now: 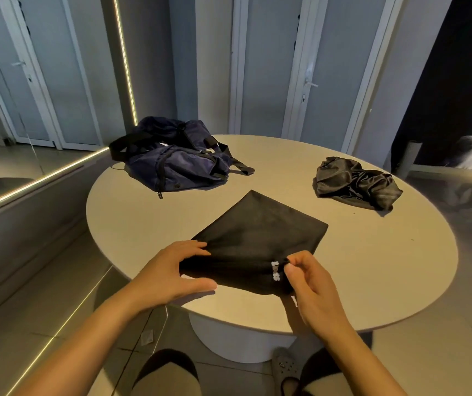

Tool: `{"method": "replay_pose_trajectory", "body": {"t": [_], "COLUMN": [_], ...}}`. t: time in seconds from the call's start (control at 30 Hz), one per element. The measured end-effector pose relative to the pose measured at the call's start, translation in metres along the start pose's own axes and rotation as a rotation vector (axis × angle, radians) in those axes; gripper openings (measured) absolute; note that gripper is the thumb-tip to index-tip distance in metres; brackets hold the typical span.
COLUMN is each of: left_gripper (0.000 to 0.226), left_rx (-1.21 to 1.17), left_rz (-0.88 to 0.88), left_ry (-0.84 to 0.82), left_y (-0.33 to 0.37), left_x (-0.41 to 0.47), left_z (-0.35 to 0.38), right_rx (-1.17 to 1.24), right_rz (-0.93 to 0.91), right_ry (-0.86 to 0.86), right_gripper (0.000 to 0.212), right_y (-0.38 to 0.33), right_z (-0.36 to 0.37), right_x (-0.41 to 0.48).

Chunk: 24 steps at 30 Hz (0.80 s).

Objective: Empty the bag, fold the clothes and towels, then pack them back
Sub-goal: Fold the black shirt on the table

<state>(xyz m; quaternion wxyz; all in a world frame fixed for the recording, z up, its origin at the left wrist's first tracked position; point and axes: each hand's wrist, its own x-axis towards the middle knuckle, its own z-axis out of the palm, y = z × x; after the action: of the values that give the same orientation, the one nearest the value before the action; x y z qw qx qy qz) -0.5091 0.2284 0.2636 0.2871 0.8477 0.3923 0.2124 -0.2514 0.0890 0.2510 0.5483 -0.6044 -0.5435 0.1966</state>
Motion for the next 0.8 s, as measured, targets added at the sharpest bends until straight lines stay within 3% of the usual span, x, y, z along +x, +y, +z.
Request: {"method": "replay_pose_trajectory", "body": {"t": [0.23, 0.37, 0.47, 0.63, 0.73, 0.8], "left_gripper": [0.039, 0.008, 0.014, 0.009, 0.01, 0.011], "left_rx": [0.014, -0.135, -0.214, -0.426, -0.562, -0.644], "left_rz": [0.107, 0.065, 0.05, 0.01, 0.018, 0.002], "left_ry": [0.221, 0.147, 0.15, 0.177, 0.195, 0.207], "left_y": [0.002, 0.014, 0.022, 0.036, 0.044, 0.051], "left_x": [-0.005, -0.008, -0.008, -0.003, 0.001, 0.003], "left_z": [0.003, -0.004, -0.007, -0.013, -0.014, -0.014], "right_rx": [0.227, 0.36, 0.398, 0.489, 0.384, 0.366], "right_rz": [0.206, 0.29, 0.3, 0.289, 0.263, 0.246], "right_ry": [0.158, 0.256, 0.281, 0.054, -0.108, -0.193], "right_gripper": [0.021, 0.021, 0.021, 0.023, 0.061, 0.055], "right_y": [0.012, 0.008, 0.002, 0.004, 0.005, 0.002], "right_z": [-0.01, -0.01, -0.012, -0.028, -0.039, -0.045], "right_x": [0.007, 0.012, 0.012, 0.013, 0.015, 0.016]}}
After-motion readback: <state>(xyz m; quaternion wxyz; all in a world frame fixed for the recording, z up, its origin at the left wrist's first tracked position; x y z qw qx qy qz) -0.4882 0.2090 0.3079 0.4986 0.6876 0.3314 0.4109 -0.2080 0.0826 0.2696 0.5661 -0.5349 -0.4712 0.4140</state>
